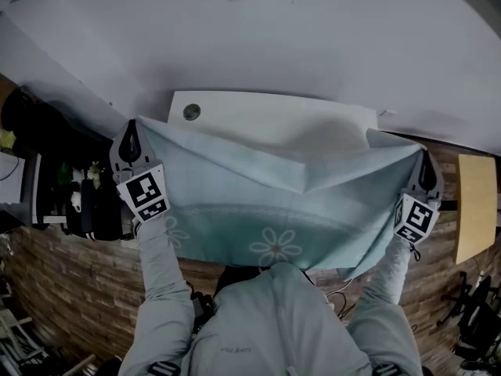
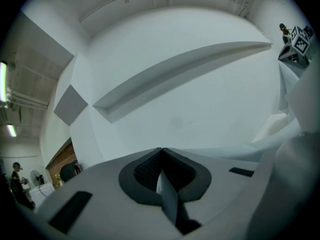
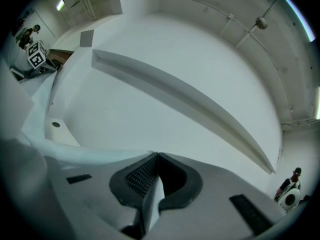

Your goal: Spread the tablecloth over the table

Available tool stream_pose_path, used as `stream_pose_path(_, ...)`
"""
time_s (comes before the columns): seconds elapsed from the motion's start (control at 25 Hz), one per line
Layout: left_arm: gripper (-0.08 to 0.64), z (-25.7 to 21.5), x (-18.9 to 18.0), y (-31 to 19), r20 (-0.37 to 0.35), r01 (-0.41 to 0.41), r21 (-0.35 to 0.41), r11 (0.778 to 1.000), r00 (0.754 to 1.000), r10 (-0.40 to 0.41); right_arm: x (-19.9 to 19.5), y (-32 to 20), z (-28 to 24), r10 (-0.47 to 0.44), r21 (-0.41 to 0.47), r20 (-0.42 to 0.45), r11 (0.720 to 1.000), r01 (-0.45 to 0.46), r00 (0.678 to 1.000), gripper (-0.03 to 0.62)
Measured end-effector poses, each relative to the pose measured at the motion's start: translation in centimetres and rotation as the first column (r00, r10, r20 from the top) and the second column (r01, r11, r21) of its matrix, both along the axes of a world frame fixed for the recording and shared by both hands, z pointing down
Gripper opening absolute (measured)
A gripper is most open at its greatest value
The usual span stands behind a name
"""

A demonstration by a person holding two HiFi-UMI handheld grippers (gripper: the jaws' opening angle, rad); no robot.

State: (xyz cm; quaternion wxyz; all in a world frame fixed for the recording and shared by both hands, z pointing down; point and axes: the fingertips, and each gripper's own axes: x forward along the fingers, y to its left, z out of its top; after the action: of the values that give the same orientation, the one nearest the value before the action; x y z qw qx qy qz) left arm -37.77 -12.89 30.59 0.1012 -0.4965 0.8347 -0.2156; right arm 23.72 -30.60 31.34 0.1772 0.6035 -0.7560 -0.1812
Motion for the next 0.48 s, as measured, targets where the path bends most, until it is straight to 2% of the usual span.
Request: stream_pose_path(0.48, 0.025, 2.2, -5.4, -8.3, 0.068, -0.023, -0.04, 0.999, 0.997, 0.025, -1.7, -9.6, 1.3, 0.009, 0.014, -0.103, 1.0, -0.008, 0.995, 0.023)
